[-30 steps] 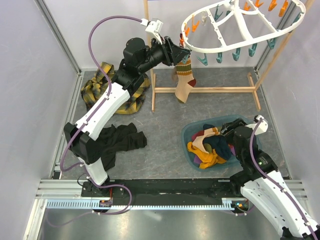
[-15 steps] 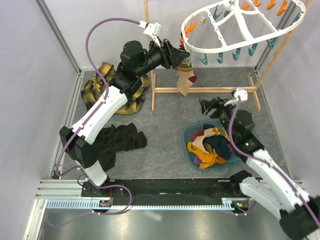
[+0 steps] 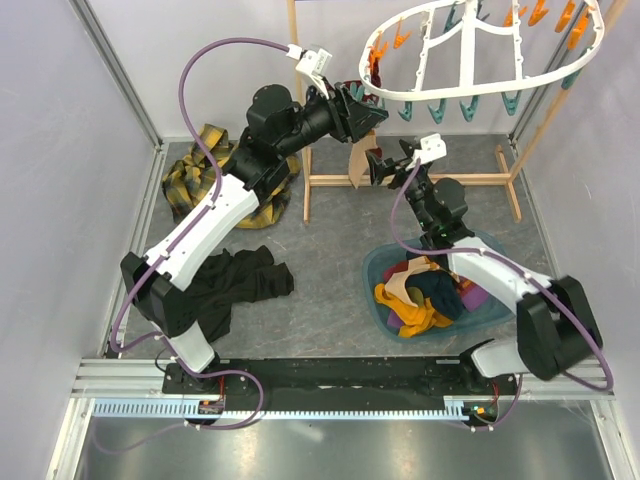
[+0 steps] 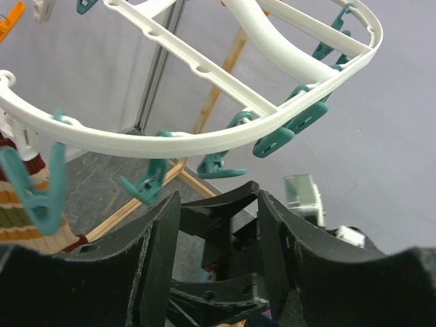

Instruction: Remove the socks clipped to the hanger

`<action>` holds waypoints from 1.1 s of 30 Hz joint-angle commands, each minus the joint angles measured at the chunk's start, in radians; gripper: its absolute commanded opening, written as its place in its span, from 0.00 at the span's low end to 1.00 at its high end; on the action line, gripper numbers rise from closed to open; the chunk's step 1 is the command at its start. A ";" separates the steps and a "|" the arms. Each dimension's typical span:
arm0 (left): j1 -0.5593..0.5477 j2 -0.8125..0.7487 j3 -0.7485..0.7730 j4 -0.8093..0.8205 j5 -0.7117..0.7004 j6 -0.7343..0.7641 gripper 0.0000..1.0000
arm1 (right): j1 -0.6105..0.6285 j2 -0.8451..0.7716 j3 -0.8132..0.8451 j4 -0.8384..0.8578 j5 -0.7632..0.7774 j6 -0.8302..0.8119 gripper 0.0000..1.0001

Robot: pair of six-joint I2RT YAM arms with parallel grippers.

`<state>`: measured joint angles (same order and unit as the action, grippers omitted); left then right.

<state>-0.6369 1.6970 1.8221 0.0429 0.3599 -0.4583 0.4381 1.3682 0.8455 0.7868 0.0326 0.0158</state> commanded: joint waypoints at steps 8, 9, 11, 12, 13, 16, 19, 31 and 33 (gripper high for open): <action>-0.007 -0.227 -0.094 -0.069 -0.137 0.147 0.59 | -0.001 0.349 0.164 0.328 -0.022 -0.089 0.90; -0.006 -0.255 -0.125 -0.071 -0.174 0.155 0.62 | -0.002 0.373 0.196 0.328 -0.013 -0.091 0.90; -0.007 -0.318 -0.226 -0.071 -0.208 0.181 0.66 | -0.001 0.446 0.233 0.338 0.033 -0.097 0.90; -0.007 -0.374 -0.263 -0.071 -0.226 0.193 0.72 | -0.001 0.471 0.271 0.339 0.047 -0.106 0.90; -0.006 -0.408 -0.300 -0.069 -0.233 0.198 0.76 | -0.001 0.494 0.291 0.341 0.059 -0.115 0.90; -0.007 -0.517 -0.440 -0.071 -0.246 0.227 0.99 | -0.002 0.595 0.392 0.327 0.099 -0.137 0.90; -0.007 -0.603 -0.562 -0.074 -0.256 0.256 0.99 | -0.001 0.678 0.492 0.292 0.148 -0.145 0.89; -0.009 -0.781 -0.897 0.011 -0.384 0.297 0.99 | -0.001 0.756 0.555 0.289 0.077 -0.212 0.00; -0.009 -0.792 -0.902 0.011 -0.392 0.294 0.99 | -0.001 0.730 0.537 0.284 0.024 -0.227 0.00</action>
<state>-0.6430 0.9508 0.9207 -0.0269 0.0261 -0.2028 0.4381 2.1422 1.3815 1.0363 0.1562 -0.1669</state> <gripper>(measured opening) 0.991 0.007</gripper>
